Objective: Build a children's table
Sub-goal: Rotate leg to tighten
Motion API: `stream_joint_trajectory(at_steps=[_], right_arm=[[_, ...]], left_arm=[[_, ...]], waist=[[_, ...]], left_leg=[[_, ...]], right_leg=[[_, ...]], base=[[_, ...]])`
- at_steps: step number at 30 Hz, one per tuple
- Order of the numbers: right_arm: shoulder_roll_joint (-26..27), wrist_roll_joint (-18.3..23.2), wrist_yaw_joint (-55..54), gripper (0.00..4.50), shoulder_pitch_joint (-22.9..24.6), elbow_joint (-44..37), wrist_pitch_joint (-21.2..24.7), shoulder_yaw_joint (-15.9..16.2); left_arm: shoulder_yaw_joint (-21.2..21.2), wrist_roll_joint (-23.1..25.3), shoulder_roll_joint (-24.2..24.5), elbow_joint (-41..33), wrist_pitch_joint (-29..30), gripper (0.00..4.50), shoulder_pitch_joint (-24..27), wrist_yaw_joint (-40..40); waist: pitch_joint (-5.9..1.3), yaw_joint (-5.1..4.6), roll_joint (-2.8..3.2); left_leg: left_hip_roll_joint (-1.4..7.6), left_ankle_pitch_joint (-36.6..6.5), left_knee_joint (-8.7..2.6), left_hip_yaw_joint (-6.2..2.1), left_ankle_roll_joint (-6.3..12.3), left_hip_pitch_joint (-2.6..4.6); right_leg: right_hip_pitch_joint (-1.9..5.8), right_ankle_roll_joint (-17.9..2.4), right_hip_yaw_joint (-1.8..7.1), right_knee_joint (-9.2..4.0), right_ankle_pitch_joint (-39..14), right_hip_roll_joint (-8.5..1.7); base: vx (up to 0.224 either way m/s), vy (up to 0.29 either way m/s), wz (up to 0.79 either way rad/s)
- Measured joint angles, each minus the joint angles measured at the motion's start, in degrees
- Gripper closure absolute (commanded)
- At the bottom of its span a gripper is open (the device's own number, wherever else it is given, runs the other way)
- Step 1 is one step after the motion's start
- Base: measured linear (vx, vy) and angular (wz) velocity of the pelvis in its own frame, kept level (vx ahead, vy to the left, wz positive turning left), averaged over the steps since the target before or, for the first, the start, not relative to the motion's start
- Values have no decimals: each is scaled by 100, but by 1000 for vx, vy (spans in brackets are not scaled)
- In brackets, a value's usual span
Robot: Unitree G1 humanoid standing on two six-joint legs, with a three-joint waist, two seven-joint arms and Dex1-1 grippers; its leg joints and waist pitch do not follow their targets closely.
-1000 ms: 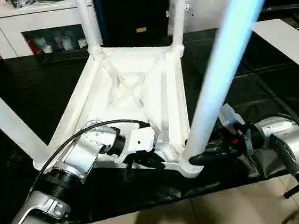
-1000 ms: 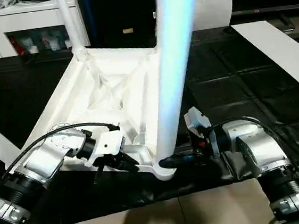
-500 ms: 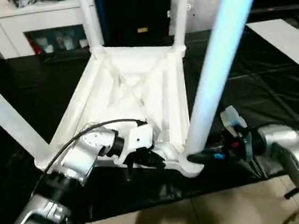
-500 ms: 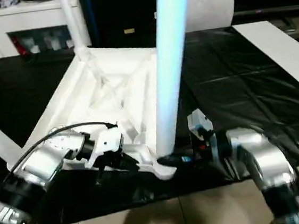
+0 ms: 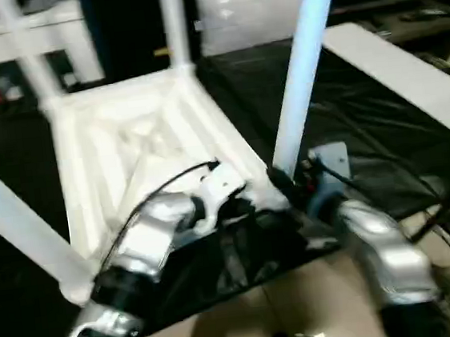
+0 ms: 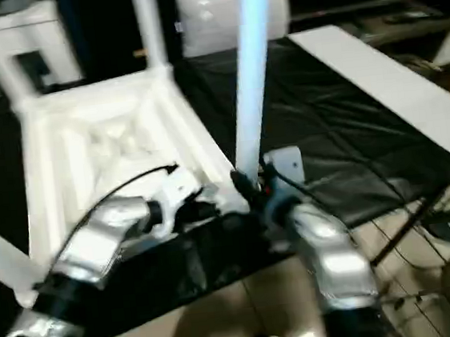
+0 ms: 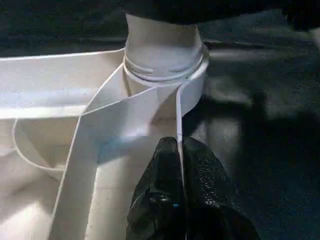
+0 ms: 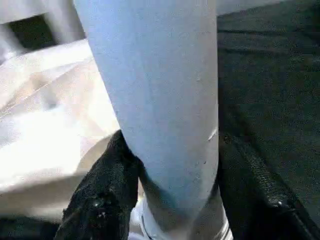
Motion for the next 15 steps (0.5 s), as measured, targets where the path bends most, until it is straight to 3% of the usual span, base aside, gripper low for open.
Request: stream_joint_trajectory(at_steps=[1,2,3,4,5,6,7,8,9,10,12,15], right_arm=[[46,-23,-127,219,-136,119,-84,3],[103,-54,-225,198,-236,214,-187,2],[167,-48,-299,184,-327,283,-279,-21],[186,-23,-316,181,-348,305,-327,-63],[169,-14,-303,173,-319,313,-335,-117],[129,-9,-261,173,-253,278,-360,-139],[81,-9,-211,156,-179,239,-381,-154],[43,-7,-121,146,-117,139,-415,-152],[-107,5,63,140,28,-59,-431,-64],[-308,28,276,134,221,-278,-432,38],[-543,75,596,107,462,-534,-403,123],[-1069,288,1202,86,960,-1144,-332,332]], left_arm=[[35,8,-5,0,-2,450,-46,45],[65,8,-9,-5,-7,450,-91,71],[81,7,-9,-12,-14,450,-131,71],[49,6,-32,-12,-26,450,-142,69],[-29,1,-55,-17,-64,450,-92,1],[-76,-4,-87,-30,-105,450,-27,-49],[-102,-11,-98,-39,-147,450,6,-100],[-125,-50,-71,-91,-203,450,11,-190],[-138,-59,-25,-125,-268,450,-19,-238],[-185,-100,14,-132,-366,450,-25,-319],[-215,-159,107,-130,-549,450,-20,-482],[-236,-201,362,-107,-956,450,-10,-786]], waist=[[14,-17,30],[30,-41,85],[44,-20,190],[55,3,160],[66,25,1],[71,59,-45],[69,150,-54],[63,274,-43],[51,335,-27],[40,396,-26],[37,462,-29],[36,581,-26]], left_leg=[[-10,-44,5,-13,-36,-15],[37,-75,8,-49,-50,-35],[126,-75,1,-218,-57,-128],[122,-62,43,-221,-77,-118],[4,-64,59,-141,-85,-3],[-88,-75,52,-118,-98,80],[-105,-87,55,-92,-82,101],[-113,-115,-31,-118,-26,-1],[-114,-86,-54,-170,-29,-62],[-84,-15,-84,-163,-97,-87],[-56,10,-52,-150,-94,-121],[-50,-18,-61,-139,-79,-131]], right_leg=[[-22,0,-132,-67,0,-20],[45,0,-321,-183,0,-46],[89,92,-475,-159,-84,-41],[17,123,-339,23,-201,-4],[-31,-34,-59,198,-105,-1],[-48,-49,29,238,-24,5],[-84,-54,20,223,-27,-9],[-99,-55,3,189,-29,-4],[-134,-54,-22,152,-28,15],[-161,-62,-11,155,-16,32],[-174,-127,68,166,62,85],[-189,-154,82,162,63,94]], base=[[0,0,0],[54,17,-35],[54,17,-35],[92,17,-17],[101,-27,20],[101,-27,20],[136,-40,8],[112,-31,-16],[112,-31,-16],[97,-29,5],[62,-20,15],[56,4,2]])
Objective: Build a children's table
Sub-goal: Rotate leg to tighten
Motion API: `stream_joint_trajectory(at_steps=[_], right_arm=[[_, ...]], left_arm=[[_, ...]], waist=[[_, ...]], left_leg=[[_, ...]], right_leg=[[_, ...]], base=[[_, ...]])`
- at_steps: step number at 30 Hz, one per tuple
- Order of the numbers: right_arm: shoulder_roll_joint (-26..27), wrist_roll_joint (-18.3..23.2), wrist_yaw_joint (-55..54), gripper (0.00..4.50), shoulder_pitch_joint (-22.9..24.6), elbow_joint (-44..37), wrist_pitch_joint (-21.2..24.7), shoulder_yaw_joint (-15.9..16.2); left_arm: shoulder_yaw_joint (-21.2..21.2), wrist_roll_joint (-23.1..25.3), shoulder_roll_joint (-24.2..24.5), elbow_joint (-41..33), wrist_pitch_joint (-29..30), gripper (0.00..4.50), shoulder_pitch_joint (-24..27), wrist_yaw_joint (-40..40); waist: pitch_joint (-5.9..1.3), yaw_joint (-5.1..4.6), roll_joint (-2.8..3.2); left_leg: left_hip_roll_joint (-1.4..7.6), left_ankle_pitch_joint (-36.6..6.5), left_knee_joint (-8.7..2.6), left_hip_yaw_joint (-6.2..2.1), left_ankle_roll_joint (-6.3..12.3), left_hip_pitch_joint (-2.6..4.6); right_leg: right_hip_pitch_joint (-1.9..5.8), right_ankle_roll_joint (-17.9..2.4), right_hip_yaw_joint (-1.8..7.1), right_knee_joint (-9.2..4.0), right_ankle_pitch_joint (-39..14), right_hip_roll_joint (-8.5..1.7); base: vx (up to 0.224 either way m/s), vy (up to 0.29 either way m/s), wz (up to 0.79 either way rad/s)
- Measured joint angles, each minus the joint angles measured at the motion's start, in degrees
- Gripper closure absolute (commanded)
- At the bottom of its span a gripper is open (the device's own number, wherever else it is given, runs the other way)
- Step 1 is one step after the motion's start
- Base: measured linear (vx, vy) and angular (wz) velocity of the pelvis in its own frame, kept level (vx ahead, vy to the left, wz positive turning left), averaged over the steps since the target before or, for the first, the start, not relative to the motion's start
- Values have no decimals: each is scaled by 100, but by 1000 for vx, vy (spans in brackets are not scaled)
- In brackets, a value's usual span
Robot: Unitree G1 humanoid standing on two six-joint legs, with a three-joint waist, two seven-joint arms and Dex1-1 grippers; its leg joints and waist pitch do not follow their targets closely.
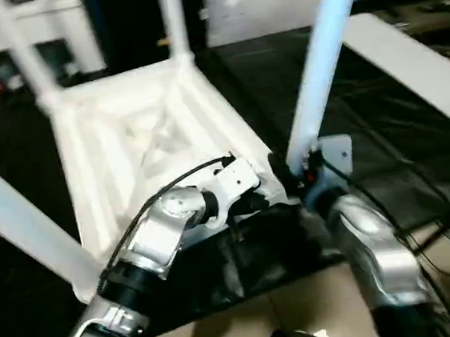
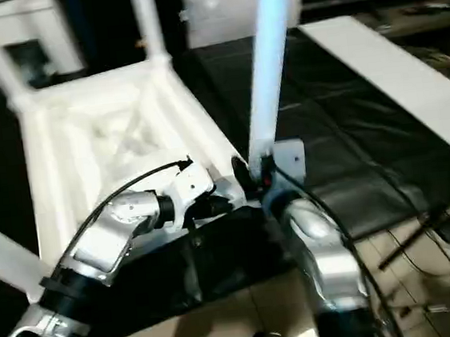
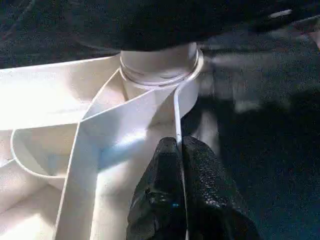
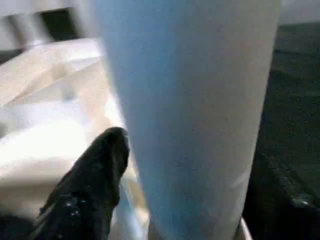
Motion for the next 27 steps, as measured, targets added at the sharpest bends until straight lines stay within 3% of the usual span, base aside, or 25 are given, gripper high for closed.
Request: stream_joint_trajectory(at_steps=[3,5,10,13,16,19,22,25,27], right_arm=[[-378,243,473,62,500,-613,188,40],[-510,375,640,47,730,-916,320,45],[-802,459,791,3,1180,-1484,637,180],[-958,463,806,0,1454,-1821,909,380],[-1019,439,718,0,1670,-2169,1075,440],[-1016,324,493,0,1832,-2301,1230,427],[-924,354,473,0,1816,-2246,1182,436],[-717,395,356,0,1716,-2166,1140,437],[-604,400,216,0,1573,-2049,1151,447]], left_arm=[[6,-35,223,6,-322,450,51,-260],[56,-121,304,-37,-354,407,131,-378],[281,-432,349,-385,-346,374,444,-418],[564,-697,103,-814,-329,354,621,-87],[917,-868,-70,-1284,-59,354,949,401],[1492,-999,-430,-2260,369,354,1842,1204],[1686,-1017,-686,-2718,585,354,2363,1741],[1806,-904,-875,-3024,575,354,2789,2252],[1837,-791,-980,-3033,516,354,3017,2569]], waist=[[0,36,0],[-1,33,-1],[-4,26,-6],[-22,26,-9],[-84,1,-2],[-127,-86,1],[-129,-116,2],[-134,-162,5],[-136,-186,2]], left_leg=[[3,-11,0,8,1,4],[4,-12,1,15,0,10],[15,-26,10,34,-33,23],[15,-27,19,36,-35,29],[16,-27,21,39,-35,30],[21,-29,20,40,-34,28],[43,-29,22,31,-34,11],[107,-29,22,27,-34,22],[137,-17,25,4,-15,-10]], right_leg=[[0,-1,7,-2,-9,3],[1,27,12,-2,-26,3],[18,33,23,-2,-26,4],[37,36,24,-10,-27,4],[45,48,22,-21,-28,4],[53,53,9,-43,-25,5],[86,57,-68,-118,-23,8],[165,66,-161,-240,-18,20],[204,84,-215,-324,-3,25]], base=[[0,0,0],[0,0,0],[0,0,0],[0,0,0],[0,0,0],[0,0,0],[0,0,0],[0,0,0],[0,0,0]])
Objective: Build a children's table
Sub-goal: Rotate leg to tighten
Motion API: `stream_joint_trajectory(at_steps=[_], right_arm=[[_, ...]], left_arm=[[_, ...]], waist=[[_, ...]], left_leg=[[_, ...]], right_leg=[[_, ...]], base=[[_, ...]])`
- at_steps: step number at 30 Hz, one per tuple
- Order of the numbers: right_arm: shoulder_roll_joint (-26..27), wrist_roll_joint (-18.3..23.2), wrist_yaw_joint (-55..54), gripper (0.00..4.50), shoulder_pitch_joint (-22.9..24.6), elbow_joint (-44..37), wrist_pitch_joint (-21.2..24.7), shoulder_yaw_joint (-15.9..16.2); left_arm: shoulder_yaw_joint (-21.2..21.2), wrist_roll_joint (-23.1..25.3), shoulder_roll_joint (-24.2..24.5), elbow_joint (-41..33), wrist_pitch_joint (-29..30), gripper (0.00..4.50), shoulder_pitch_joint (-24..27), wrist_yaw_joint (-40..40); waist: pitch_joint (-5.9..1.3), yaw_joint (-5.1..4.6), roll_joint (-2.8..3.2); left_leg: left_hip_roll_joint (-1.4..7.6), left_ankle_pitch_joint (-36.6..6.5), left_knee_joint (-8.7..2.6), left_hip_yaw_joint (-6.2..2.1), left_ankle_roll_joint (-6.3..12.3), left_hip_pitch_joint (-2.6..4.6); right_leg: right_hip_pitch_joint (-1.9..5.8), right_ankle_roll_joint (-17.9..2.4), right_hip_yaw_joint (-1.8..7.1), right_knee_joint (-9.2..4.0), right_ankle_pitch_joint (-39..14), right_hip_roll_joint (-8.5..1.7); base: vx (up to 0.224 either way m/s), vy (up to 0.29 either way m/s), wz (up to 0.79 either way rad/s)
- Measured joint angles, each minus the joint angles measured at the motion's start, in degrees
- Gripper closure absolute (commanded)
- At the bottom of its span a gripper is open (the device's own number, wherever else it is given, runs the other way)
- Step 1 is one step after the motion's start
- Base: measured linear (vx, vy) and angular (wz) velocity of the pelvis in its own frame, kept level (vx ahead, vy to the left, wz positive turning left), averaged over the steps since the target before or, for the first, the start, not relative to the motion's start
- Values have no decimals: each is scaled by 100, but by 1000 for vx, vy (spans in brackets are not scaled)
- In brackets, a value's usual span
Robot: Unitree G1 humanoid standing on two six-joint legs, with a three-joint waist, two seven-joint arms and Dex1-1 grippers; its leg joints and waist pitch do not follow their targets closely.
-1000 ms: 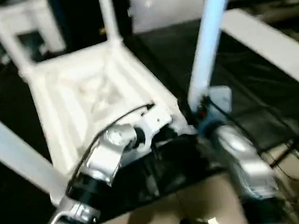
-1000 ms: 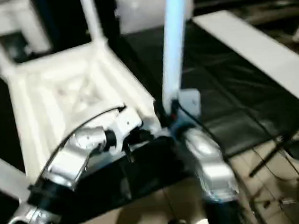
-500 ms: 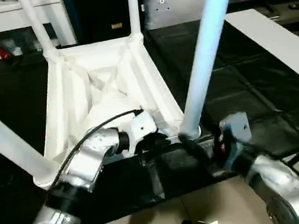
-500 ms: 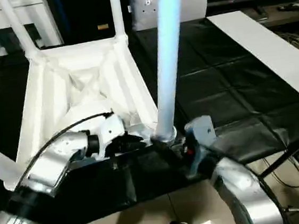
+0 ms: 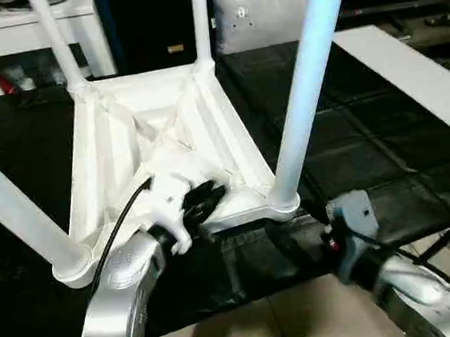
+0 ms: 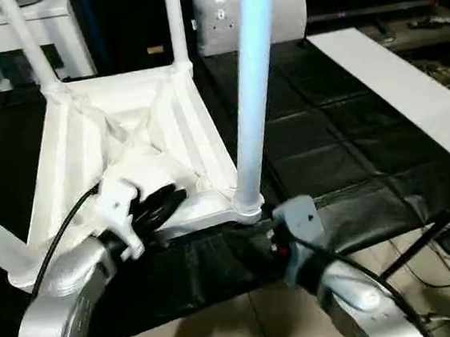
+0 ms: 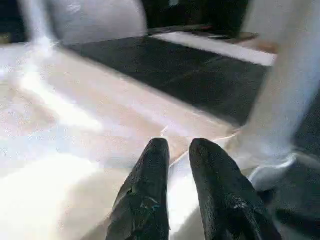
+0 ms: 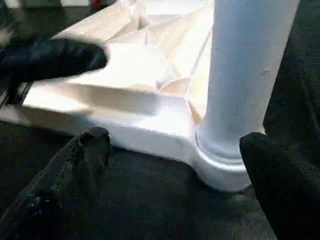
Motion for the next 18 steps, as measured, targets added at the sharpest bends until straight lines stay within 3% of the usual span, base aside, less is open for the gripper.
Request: stream_joint_trajectory(at_steps=[1,3,5,7,8,9,10,11,12,13,14,15,16,17,18], right_arm=[[5,0,-20,0,-23,3,0,0],[-2,0,-32,0,-41,27,18,10],[-23,-1,-4,0,-81,38,16,79],[-33,0,16,0,-86,64,17,130],[-71,-2,34,0,-102,114,18,164],[-96,-23,42,0,-145,181,18,179],[-104,-38,41,0,-136,185,17,166],[-183,-76,37,0,-123,273,17,166],[-204,-93,22,0,-152,304,1,164],[-225,-123,17,0,-206,346,-17,163],[-262,-166,12,0,-298,402,-44,182],[-246,-192,4,0,-312,402,-131,165],[-238,-192,16,0,-228,404,-180,173],[-195,-177,44,0,-140,502,-188,280],[-194,-165,75,0,-27,497,-196,316]], left_arm=[[-1,11,-26,0,-1,354,47,87],[28,73,-102,-8,34,354,57,319],[140,72,-252,-55,38,354,95,532],[214,72,-290,-102,16,354,139,649],[251,84,-293,-145,4,354,179,727],[195,232,-212,-220,-15,354,227,827],[157,277,-179,-236,-21,354,220,856],[-7,456,-85,-423,-103,354,241,970],[-29,492,-127,-488,-166,354,284,1058],[-28,504,-181,-525,-194,354,376,1120],[36,480,-303,-545,-236,354,636,1197],[112,420,-370,-516,-246,354,756,1234],[170,349,-402,-522,-268,354,772,1257],[294,317,-410,-554,-368,354,808,1314],[318,318,-385,-551,-403,354,867,1325]], waist=[[-12,-5,-9],[-125,29,-70],[-170,48,-60],[-164,41,-58],[-143,15,-56],[-80,30,12],[-55,24,36],[-34,104,-167],[-20,241,-278],[11,236,-438],[27,364,-269],[56,328,-134],[68,263,-56],[109,213,-136],[97,196,-77]], left_leg=[[7,30,17,-1,42,-43],[-27,104,101,15,126,-241],[-35,145,154,19,190,-423],[-19,160,164,34,214,-454],[8,123,161,41,157,-386],[4,106,143,-50,129,-375],[-22,105,138,-82,127,-359],[-206,107,134,-155,127,-300],[-258,110,136,-123,121,-286],[-305,-2,414,-117,96,-276],[-273,-342,1218,-120,210,-244],[-316,-623,1603,-98,367,-88],[-298,-1068,1469,21,404,194],[-277,-1231,1146,79,300,330],[-151,-1078,1027,78,268,322]], right_leg=[[-9,15,4,-16,42,6],[-182,-22,40,-23,271,-4],[-327,-35,27,-68,363,-12],[-355,-16,17,-81,359,-29],[-302,29,4,-80,311,-29],[-199,83,-58,92,88,-39],[-223,99,-45,227,-60,-42],[-172,-6,305,962,-607,-17],[-151,36,519,1184,-700,23],[-206,0,490,1205,-770,41],[-164,-67,306,1243,-762,-21],[-113,-100,113,1199,-760,-47],[-93,-120,-14,1129,-750,-8],[-109,-192,44,1053,-751,52],[-68,-154,52,1094,-920,144]], base=[[0,0,0],[0,0,0],[-29,15,-1],[-61,22,-3],[-132,-21,-1],[-132,-21,-1],[-118,-36,37],[-43,-137,84],[-43,-137,84],[230,-107,99],[313,37,63],[313,37,63],[15,-2,47],[-92,-116,50],[-92,-116,50]])
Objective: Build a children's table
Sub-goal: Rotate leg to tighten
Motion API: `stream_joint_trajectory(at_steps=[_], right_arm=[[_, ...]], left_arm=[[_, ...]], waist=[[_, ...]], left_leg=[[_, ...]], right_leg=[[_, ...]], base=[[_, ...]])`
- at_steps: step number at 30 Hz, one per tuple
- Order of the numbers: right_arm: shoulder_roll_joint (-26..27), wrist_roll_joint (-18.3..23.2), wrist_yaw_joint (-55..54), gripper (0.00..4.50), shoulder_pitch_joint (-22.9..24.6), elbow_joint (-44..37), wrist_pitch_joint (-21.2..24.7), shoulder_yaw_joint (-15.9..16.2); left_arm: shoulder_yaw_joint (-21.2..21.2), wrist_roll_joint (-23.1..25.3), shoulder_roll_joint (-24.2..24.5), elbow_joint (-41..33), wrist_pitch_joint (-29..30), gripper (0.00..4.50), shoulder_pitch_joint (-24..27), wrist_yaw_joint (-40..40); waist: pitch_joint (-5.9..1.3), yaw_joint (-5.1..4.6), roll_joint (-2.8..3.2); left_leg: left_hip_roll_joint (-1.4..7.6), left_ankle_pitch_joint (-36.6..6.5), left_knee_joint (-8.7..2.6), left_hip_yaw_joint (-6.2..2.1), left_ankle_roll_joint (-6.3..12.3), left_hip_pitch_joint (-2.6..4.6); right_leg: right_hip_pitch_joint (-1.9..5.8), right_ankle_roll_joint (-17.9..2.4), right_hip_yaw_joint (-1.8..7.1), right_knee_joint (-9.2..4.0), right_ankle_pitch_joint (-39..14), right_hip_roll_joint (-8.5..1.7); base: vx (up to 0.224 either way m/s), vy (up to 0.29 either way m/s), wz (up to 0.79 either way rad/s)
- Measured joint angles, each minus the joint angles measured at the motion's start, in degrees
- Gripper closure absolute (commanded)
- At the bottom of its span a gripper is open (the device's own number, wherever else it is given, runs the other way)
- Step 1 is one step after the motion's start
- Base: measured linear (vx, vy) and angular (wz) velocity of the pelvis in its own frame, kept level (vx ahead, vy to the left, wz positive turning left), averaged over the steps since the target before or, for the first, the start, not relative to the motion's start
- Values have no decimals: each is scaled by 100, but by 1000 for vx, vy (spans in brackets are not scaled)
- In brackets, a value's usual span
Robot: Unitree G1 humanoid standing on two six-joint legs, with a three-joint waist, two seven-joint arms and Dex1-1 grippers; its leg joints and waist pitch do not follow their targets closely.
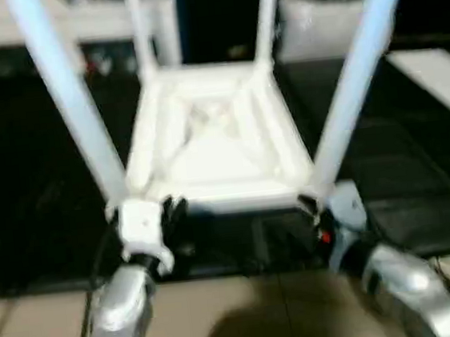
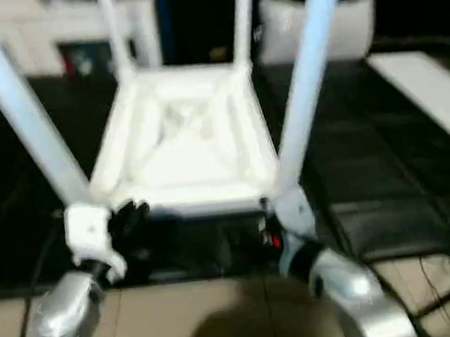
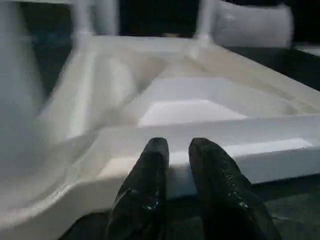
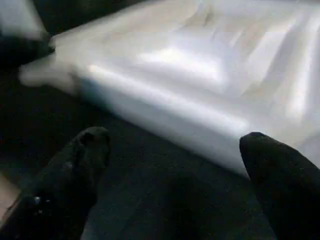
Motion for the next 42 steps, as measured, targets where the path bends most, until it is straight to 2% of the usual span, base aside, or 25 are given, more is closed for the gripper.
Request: stream_joint_trajectory(at_steps=[1,2,3,4,5,6,8,10,11,14,17,19,22,23,28,31,34,35,37,42], right_arm=[[2,5,34,0,79,-1,-19,22],[-7,28,61,0,78,-35,-51,27],[-2,115,93,0,77,-71,-56,14],[-6,177,136,0,60,-92,-66,-4],[-23,215,165,0,82,-64,-80,-42],[-76,219,200,0,127,-38,-125,-61],[-163,217,285,0,128,65,-350,-121],[-152,222,386,0,72,135,-491,-132],[-147,244,460,0,12,143,-575,-138],[-151,356,592,0,-46,145,-658,-156],[-170,468,768,0,-61,169,-742,-150],[-196,479,851,0,-96,232,-848,-145],[-167,464,870,0,-249,460,-1031,-154],[-119,450,822,0,-334,546,-1100,-155],[-35,308,531,0,-664,837,-1366,-295],[-39,237,441,0,-762,1084,-1570,-429],[-117,177,295,0,-924,1518,-1820,-734],[-161,154,192,0,-932,1622,-1884,-895],[-229,117,121,0,-932,1733,-1940,-1065],[-261,107,61,0,-908,1786,-1977,-1115]], left_arm=[[14,1,41,-34,-17,354,34,31],[49,0,64,-107,-27,327,58,71],[48,-5,83,-150,-51,327,101,90],[41,-8,89,-191,-87,327,159,94],[-13,-9,103,-207,-92,327,259,88],[-58,-8,105,-222,-101,313,338,87],[-133,-16,80,-344,-157,297,446,87],[-44,-56,80,-403,-251,287,516,107],[48,-65,92,-457,-330,281,636,119],[156,-73,161,-464,-485,249,728,158],[223,-71,276,-475,-863,243,963,204],[311,-52,311,-475,-1074,218,1068,249],[610,23,295,-470,-1240,202,1117,513],[745,71,294,-467,-1270,182,1110,664],[1155,128,403,-317,-1378,160,907,1012],[1174,120,669,-53,-1440,129,713,942],[1209,39,1042,332,-1478,114,190,666],[1234,-56,1095,380,-1475,94,92,535],[1252,-195,1126,456,-1453,94,50,357],[1138,-329,1352,906,-1231,86,-212,21]], waist=[[-17,-4,-28],[-50,-25,-96],[-94,-23,-195],[-134,-2,-290],[-144,42,-281],[-163,63,-283],[-183,56,-272],[-185,53,-275],[-186,37,-272],[-177,3,-289],[-174,-32,-285],[-170,-59,-290],[-166,-113,-291],[-160,-131,-283],[-150,-118,-268],[-149,-69,-268],[-150,-23,-270],[-150,-21,-269],[-150,-16,-267],[-151,-28,-268]], left_leg=[[92,72,-90,66,-46,6],[138,122,-157,100,-78,5],[107,151,-204,142,-111,5],[50,184,-244,182,-159,4],[-78,220,-350,27,-149,-4],[-150,281,-491,-24,-176,4],[-209,536,-743,-65,-165,-8],[-196,585,-816,-95,-202,-23],[-144,595,-818,-118,-221,-50],[-84,604,-826,-123,-238,-98],[-75,604,-845,-109,-235,-101],[-77,608,-843,-91,-226,-100],[-78,619,-837,-85,-212,-96],[-78,625,-837,-84,-215,-92],[-77,663,-839,-82,-211,-93],[-77,677,-839,-81,-210,-93],[-78,697,-839,-78,-210,-94],[-79,700,-840,-73,-209,-94],[-79,700,-840,-69,-208,-94],[-77,720,-856,-68,-220,-94]], right_leg=[[-18,48,100,179,-85,55],[10,62,208,319,-71,8],[79,88,390,191,-57,-77],[104,371,484,87,55,-172],[89,353,513,56,46,-147],[63,354,556,6,46,-134],[14,314,629,-65,101,-68],[-5,277,622,-109,141,-19],[0,210,597,-176,191,33],[-3,165,561,-263,237,77],[20,120,562,-355,269,83],[28,117,572,-377,291,79],[44,109,575,-409,334,76],[49,111,575,-417,349,76],[56,117,575,-427,385,76],[57,116,574,-426,394,74],[55,113,575,-429,416,72],[55,113,578,-433,422,71],[54,112,580,-436,426,70],[40,108,578,-425,429,72]], base=[[-77,-138,20],[-37,-104,6],[-37,-104,6],[2,-143,-17],[5,-133,-13],[5,-133,-13],[34,-98,11],[41,-82,8],[0,0,0],[0,0,0],[0,0,0],[0,0,0],[0,0,0],[0,0,0],[0,0,0],[0,0,0],[0,0,0],[0,0,0],[0,0,0],[0,0,0]])
